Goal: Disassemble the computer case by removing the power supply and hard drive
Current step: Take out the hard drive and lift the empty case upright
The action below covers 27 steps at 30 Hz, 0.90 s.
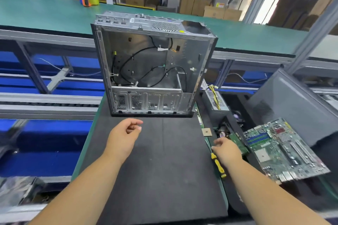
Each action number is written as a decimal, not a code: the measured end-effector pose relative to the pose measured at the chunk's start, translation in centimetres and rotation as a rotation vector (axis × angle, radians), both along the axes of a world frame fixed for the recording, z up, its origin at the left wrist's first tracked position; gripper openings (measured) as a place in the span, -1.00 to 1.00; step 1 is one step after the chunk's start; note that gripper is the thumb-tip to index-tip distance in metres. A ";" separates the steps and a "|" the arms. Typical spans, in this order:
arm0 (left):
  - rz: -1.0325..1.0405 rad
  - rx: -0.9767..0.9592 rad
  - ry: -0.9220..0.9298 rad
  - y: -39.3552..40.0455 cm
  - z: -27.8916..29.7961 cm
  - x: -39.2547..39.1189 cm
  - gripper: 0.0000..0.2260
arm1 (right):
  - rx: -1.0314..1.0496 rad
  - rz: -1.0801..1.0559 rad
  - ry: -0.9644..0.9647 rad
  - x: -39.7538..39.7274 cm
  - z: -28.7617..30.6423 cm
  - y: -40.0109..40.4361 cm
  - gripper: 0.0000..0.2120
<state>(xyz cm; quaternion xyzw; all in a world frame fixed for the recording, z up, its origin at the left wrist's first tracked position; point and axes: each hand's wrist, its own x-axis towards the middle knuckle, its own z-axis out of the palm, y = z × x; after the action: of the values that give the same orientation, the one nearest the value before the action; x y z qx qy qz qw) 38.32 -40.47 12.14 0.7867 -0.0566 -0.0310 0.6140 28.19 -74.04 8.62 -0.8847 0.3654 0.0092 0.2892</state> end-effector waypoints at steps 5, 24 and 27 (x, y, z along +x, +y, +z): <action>0.040 0.048 0.001 -0.9 0.5 -4.6 -0.80 | -0.036 0.096 0.219 -2.4 -1.3 -0.5 -0.66; -0.128 0.062 0.118 -8.2 2.5 -20.4 -0.87 | 0.868 0.300 -0.253 -10.9 7.1 10.1 -0.86; -0.108 0.149 0.093 -5.2 3.0 -21.7 -0.84 | 0.916 0.347 -0.210 -11.9 7.7 13.1 -0.81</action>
<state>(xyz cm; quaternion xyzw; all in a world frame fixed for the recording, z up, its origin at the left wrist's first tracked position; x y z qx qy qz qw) 16.66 -45.63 15.11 0.8238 -0.0677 -0.1047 0.5530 16.32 -60.93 16.29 -0.7107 0.1402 0.1277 0.6774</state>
